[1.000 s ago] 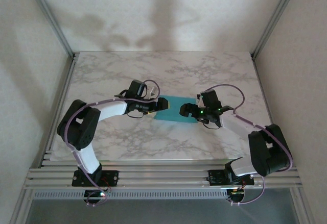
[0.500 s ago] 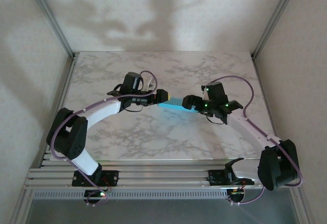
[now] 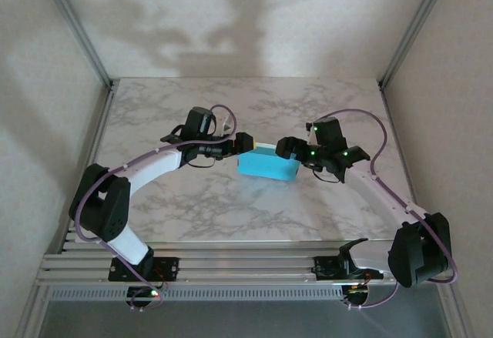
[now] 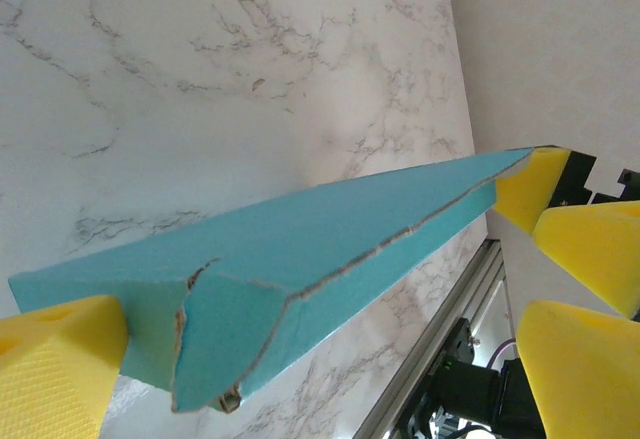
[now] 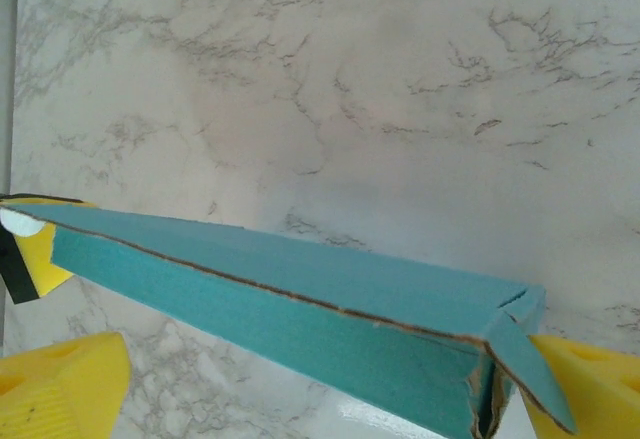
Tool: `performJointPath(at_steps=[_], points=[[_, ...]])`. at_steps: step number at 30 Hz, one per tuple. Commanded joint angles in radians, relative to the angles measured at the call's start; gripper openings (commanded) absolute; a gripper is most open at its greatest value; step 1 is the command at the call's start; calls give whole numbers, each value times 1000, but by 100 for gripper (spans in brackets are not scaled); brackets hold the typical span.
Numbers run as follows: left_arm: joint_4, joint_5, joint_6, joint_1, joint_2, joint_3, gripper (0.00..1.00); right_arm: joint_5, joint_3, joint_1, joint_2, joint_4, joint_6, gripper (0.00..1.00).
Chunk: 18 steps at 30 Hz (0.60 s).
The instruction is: Fold the paper box
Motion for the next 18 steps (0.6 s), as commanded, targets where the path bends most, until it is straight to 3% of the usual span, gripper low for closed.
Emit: performJointPath(at_steps=[1,18], points=[[1,-7,-18,3,13,31,99,-31,24,-3,25,-3,8,99],[-59,-87,28,19,-13,18,99,-27,27,-4,47,-6,-27,99]])
